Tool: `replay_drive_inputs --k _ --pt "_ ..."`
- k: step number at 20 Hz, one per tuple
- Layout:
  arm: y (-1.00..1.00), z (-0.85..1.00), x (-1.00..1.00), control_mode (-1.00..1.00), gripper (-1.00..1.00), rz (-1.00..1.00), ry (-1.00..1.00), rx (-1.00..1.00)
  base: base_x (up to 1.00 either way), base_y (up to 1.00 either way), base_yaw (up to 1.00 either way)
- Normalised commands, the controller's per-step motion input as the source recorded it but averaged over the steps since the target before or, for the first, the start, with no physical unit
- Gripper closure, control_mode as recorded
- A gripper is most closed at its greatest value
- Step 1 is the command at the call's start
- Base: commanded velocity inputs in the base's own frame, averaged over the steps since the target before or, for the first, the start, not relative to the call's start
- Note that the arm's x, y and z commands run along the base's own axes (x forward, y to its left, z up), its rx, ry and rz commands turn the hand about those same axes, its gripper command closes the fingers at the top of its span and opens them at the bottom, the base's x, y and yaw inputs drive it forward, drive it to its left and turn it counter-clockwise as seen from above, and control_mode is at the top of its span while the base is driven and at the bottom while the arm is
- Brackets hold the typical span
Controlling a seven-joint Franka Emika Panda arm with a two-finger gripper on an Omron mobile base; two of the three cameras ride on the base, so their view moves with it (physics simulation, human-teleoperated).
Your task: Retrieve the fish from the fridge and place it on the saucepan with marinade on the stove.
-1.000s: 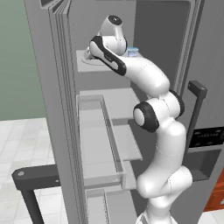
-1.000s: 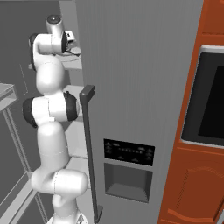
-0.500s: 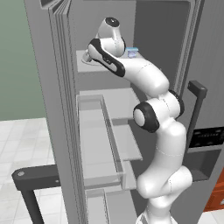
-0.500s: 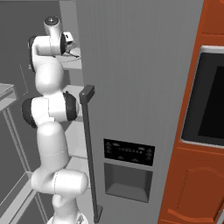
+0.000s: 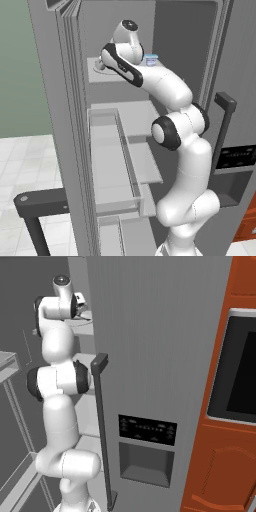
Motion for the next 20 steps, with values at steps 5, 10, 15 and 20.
replay_drive_inputs --k 5,10,15,20 --pt "-0.02 -0.22 0.20 -1.00 -1.00 0.03 0.00 0.00 0.00 0.00 0.00" --pt "0.00 -0.28 0.01 -1.00 1.00 0.04 0.00 0.00 0.00 0.00 0.00" --pt "0.00 -0.13 0.00 -1.00 1.00 0.02 0.00 0.00 0.00 0.00 0.00" --pt "0.00 -0.06 0.00 -1.00 1.00 0.00 0.00 0.00 0.00 0.00 0.00"
